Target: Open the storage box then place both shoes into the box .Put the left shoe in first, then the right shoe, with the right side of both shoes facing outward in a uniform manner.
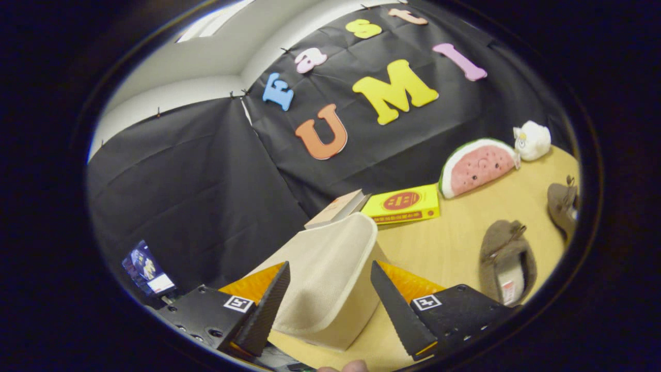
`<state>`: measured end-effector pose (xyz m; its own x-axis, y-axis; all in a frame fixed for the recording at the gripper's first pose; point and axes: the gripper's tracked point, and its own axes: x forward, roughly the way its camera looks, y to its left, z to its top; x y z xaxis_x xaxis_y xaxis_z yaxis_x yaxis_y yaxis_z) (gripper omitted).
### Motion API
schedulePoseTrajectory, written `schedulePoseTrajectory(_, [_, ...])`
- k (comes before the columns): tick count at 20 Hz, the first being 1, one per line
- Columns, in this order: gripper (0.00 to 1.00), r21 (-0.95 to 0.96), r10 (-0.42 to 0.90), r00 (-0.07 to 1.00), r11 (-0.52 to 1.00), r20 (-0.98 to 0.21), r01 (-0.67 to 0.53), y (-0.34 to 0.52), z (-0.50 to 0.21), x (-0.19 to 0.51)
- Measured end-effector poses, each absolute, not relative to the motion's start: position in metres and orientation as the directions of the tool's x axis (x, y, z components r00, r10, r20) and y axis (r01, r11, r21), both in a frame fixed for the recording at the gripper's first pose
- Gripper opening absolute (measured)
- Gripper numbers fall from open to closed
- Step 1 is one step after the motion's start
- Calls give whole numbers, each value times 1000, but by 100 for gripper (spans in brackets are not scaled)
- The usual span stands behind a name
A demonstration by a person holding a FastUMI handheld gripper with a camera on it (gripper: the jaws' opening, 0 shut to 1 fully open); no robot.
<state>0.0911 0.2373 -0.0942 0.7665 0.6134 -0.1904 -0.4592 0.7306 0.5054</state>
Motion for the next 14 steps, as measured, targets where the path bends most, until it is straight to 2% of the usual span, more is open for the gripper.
schedulePoseTrajectory(10, [95, 742, 695, 672, 587, -257, -324, 255, -123, 105])
schedulePoseTrajectory(14, [93, 742, 717, 658, 567, -230, -358, 265, -107, 103])
